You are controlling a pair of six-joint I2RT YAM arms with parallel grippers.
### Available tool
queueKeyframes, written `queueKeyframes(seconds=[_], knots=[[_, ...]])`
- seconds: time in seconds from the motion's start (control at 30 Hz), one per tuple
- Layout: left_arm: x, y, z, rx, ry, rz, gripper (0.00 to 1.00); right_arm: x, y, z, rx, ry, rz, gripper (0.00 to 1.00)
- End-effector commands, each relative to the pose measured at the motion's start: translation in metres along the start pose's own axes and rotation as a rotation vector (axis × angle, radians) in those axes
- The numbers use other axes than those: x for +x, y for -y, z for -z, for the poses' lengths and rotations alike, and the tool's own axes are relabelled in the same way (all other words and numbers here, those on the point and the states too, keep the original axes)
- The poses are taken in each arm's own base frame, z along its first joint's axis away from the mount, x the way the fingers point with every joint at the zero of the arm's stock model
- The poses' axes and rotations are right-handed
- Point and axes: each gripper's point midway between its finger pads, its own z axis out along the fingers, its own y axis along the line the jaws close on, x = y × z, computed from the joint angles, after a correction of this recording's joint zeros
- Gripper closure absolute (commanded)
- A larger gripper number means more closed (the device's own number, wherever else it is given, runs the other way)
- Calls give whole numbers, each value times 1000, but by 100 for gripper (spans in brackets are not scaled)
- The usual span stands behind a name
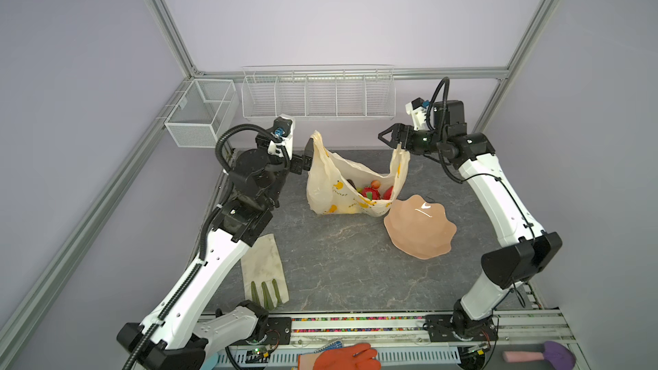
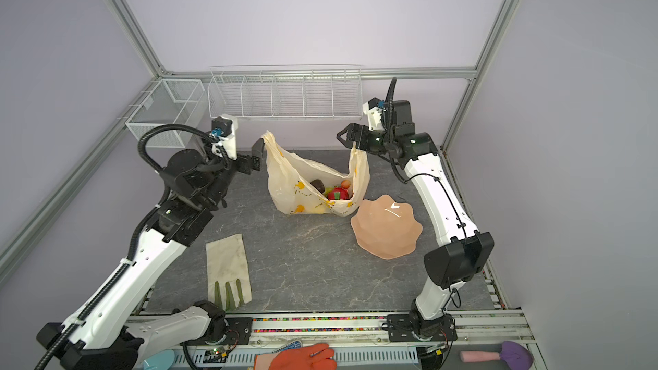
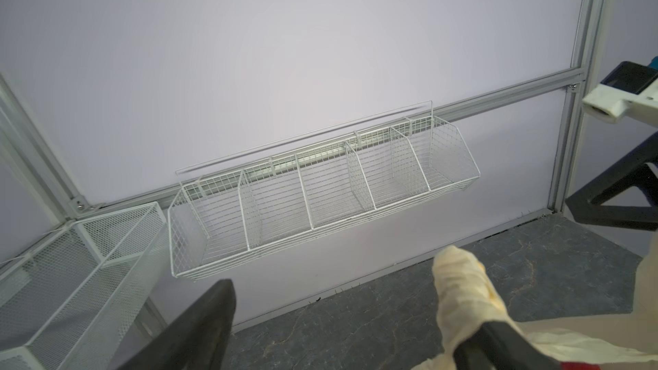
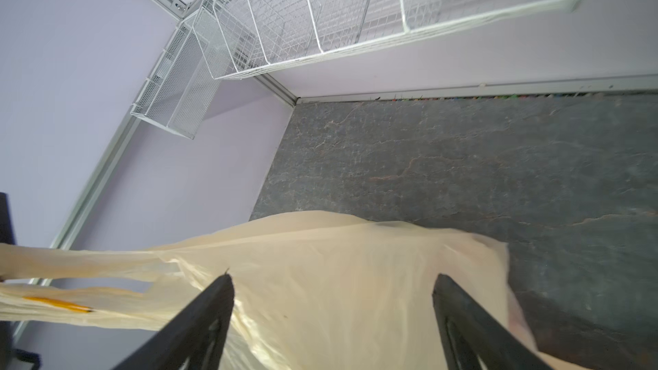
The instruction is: Place the fruits into the plastic bag
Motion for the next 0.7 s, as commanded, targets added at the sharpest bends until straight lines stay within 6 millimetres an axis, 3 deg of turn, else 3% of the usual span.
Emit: queueKeyframes(seconds=[0.0, 0.07, 0.17, 0.33, 0.6, 0.67], knots=[[-35, -23, 34, -56, 67, 134, 6, -15, 12, 53, 48, 88, 19, 12], [-35, -26, 46, -54, 66, 160, 6, -17, 21, 69, 54, 120, 2, 12], [-27, -19, 55, -12, 34, 168, 6, -7, 24, 75, 28, 96, -8, 12], [8, -17, 57, -28, -36, 150, 6, 17, 40, 78, 77, 51, -66, 12], [47, -19, 68, -58, -92, 146, 5, 83, 158, 117, 481, -23, -334, 12], [56, -15, 71, -39, -109, 153, 12, 109, 184, 128, 555, -45, -383, 12]])
